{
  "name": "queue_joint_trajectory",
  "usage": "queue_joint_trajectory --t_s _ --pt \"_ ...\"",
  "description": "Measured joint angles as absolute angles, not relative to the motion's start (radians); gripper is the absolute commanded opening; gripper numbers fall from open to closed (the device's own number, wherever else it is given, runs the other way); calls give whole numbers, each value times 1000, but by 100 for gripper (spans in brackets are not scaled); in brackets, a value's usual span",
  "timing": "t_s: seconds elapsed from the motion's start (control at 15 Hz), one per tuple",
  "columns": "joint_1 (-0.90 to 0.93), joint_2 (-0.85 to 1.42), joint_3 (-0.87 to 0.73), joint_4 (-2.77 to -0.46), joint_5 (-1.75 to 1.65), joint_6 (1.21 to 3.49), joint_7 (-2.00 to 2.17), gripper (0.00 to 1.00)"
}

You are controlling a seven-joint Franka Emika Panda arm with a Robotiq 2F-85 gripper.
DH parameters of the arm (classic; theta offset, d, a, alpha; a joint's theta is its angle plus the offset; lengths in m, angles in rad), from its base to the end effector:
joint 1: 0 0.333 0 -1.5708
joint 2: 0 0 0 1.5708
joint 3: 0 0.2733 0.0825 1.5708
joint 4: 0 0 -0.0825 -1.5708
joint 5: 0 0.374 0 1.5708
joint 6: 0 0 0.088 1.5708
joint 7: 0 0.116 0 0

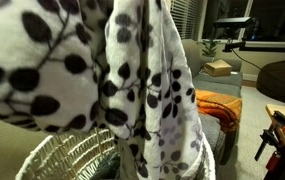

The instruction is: Put the white and black blanket in the white basket

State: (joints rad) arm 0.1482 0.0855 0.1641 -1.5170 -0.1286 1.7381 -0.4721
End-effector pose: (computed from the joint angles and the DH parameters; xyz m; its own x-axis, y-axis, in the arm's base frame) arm 0.5613 0.1640 0.5671 0.6942 0.7165 0.0684 0.7007 -0.6945 0.1633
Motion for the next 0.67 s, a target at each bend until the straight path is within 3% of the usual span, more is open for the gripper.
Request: queue_joint_trajectory --t_s 0.53,0.67 --pt "96 89 131 -1458 -116 1751 -506 94" --pt "89 89 128 -1453 -116 1751 -506 100"
